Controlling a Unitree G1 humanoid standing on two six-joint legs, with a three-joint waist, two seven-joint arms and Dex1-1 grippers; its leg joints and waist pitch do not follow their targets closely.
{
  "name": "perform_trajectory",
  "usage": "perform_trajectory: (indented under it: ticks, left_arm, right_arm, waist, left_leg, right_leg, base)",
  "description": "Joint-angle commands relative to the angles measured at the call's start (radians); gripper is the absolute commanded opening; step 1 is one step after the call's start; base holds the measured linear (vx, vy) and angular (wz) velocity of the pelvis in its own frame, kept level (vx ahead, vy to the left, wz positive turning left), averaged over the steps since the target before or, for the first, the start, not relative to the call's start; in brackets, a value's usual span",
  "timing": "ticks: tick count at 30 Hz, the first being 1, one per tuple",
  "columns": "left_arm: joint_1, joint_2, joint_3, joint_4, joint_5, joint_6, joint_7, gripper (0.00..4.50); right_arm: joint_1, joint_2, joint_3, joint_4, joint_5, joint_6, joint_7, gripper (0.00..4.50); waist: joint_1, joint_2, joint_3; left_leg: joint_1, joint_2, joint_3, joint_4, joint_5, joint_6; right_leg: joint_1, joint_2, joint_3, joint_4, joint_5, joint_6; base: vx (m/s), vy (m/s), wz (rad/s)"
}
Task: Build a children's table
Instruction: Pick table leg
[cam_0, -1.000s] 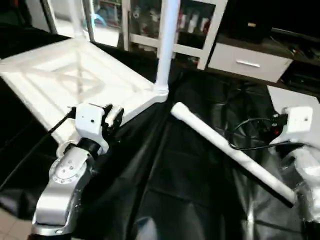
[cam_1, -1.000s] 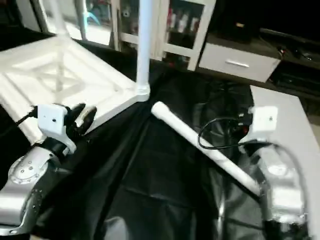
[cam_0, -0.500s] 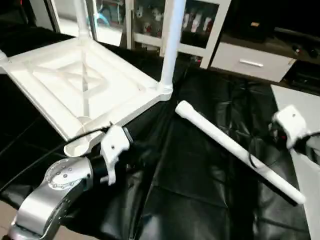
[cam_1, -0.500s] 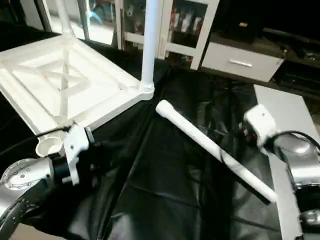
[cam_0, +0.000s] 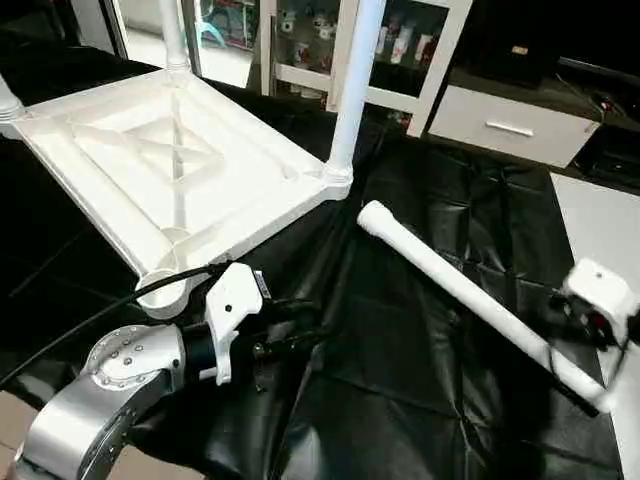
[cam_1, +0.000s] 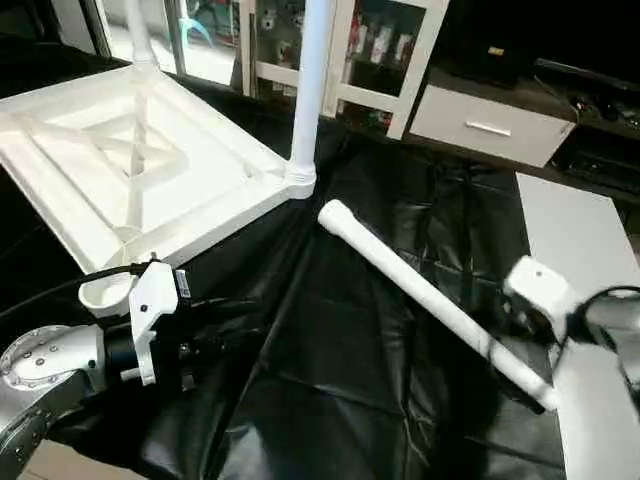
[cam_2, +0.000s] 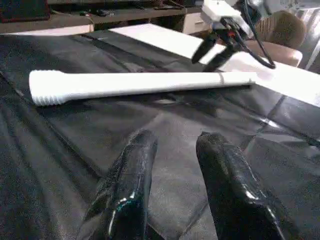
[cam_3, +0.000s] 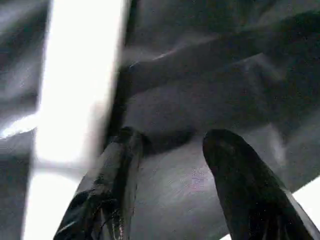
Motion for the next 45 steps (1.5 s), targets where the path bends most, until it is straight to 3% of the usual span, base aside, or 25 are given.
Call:
perform_trajectory:
  ticks: [1, 9, 13, 16, 21, 27, 31, 33, 39, 43, 45]
  left_arm:
    - [-0.003, 0.003, -0.022, -0.009, 0.004, 0.012, 0.004, 1.72]
    - [-0.013, -0.01, -0.043, 0.004, 0.026, 0.008, 0.024, 1.72]
    - [-0.012, -0.015, -0.049, 0.006, 0.039, 0.01, 0.038, 1.72]
    - [-0.019, -0.03, -0.078, 0.024, 0.053, 0.031, 0.064, 1.72]
    - [-0.102, -0.106, -0.172, 0.201, 0.154, 0.055, 0.136, 1.72]
    - [-0.24, -0.19, -0.271, 0.466, 0.287, 0.006, 0.189, 1.72]
    - [-0.288, -0.215, -0.278, 0.564, 0.336, -0.024, 0.238, 1.72]
    - [-0.329, -0.226, -0.286, 0.64, 0.366, -0.033, 0.251, 1.72]
    - [-0.377, -0.24, -0.301, 0.711, 0.385, -0.073, 0.225, 1.72]
    - [-0.408, -0.277, -0.297, 0.747, 0.384, -0.111, 0.215, 1.72]
    - [-0.426, -0.294, -0.295, 0.765, 0.385, -0.147, 0.204, 1.72]
  right_arm:
    - [0.008, -0.029, 0.008, 0.004, -0.016, -0.02, 0.027, 2.2]
    - [0.058, -0.016, 0.012, -0.025, 0.012, -0.026, 0.076, 2.2]
    - [0.117, 0.012, -0.007, -0.131, 0.085, 0.021, 0.145, 2.2]
    - [0.158, 0.022, -0.012, -0.197, 0.121, 0.051, 0.188, 2.2]
    - [0.177, 0.049, -0.017, -0.302, 0.177, 0.102, 0.2, 2.2]
    - [0.186, 0.092, -0.028, -0.454, 0.22, 0.18, 0.176, 2.2]
    - [0.192, 0.103, -0.03, -0.507, 0.234, 0.212, 0.164, 2.2]
    - [0.205, 0.111, -0.02, -0.556, 0.238, 0.231, 0.16, 2.2]
    - [0.238, 0.096, -0.002, -0.606, 0.219, 0.24, 0.163, 2.2]
    - [0.25, 0.072, -0.015, -0.613, 0.21, 0.237, 0.152, 2.2]
    - [0.25, 0.062, -0.028, -0.618, 0.21, 0.242, 0.146, 2.2]
  waist:
    - [0.002, -0.015, -0.06]
    - [0.002, -0.017, -0.061]
    - [0.004, -0.015, -0.06]
    - [0.004, -0.023, -0.063]
    - [0.008, -0.019, -0.062]
    - [0.01, -0.023, -0.067]
    - [0.01, -0.024, -0.07]
    - [0.012, -0.019, -0.067]
    - [0.02, -0.018, -0.063]
    - [0.028, -0.014, -0.06]
    - [0.03, -0.017, -0.061]
  left_leg:
    - [0.01, 0.092, -0.029, -0.072, -0.048, 0.125]
    - [0.009, 0.093, -0.031, -0.072, -0.064, 0.124]
    - [0.01, 0.097, -0.032, -0.075, -0.078, 0.123]
    - [0.013, 0.1, -0.031, -0.074, -0.063, 0.123]
    - [0.017, 0.099, -0.032, -0.077, -0.101, 0.091]
    - [0.012, 0.1, -0.036, -0.078, -0.063, 0.101]
    - [0.009, 0.1, -0.038, -0.075, -0.032, 0.12]
    - [0.011, 0.101, -0.037, -0.076, -0.03, 0.122]
    - [0.014, 0.105, -0.038, -0.081, -0.068, 0.102]
    - [0.016, 0.105, -0.038, -0.084, -0.095, 0.086]
    - [0.015, 0.105, -0.038, -0.084, -0.093, 0.085]
  right_leg:
    - [0.044, -0.104, 0.049, -0.081, -0.11, -0.292]
    - [0.044, -0.107, 0.049, -0.085, -0.14, -0.29]
    - [0.045, -0.107, 0.05, -0.086, -0.149, -0.274]
    - [0.043, -0.107, 0.047, -0.083, -0.128, -0.277]
    - [0.038, -0.11, 0.043, -0.093, -0.213, -0.241]
    - [0.044, -0.118, 0.038, -0.089, -0.154, -0.233]
    - [0.046, -0.12, 0.035, -0.086, -0.114, -0.233]
    - [0.044, -0.12, 0.034, -0.086, -0.108, -0.243]
    - [0.041, -0.125, 0.032, -0.092, -0.151, -0.238]
    - [0.041, -0.127, 0.034, -0.096, -0.172, -0.232]
    - [0.042, -0.127, 0.033, -0.095, -0.163, -0.233]
  base:
    - [0.0, 0.0, 0.0]
    - [0.0, 0.0, 0.0]
    - [0.0, 0.0, 0.0]
    - [0.0, 0.0, 0.0]
    - [0.0, 0.0, 0.0]
    - [0.0, 0.0, 0.0]
    - [0.0, 0.0, 0.0]
    - [0.0, 0.0, 0.0]
    - [0.0, 0.0, 0.0]
    - [0.0, 0.0, 0.0]
    - [0.0, 0.0, 0.0]
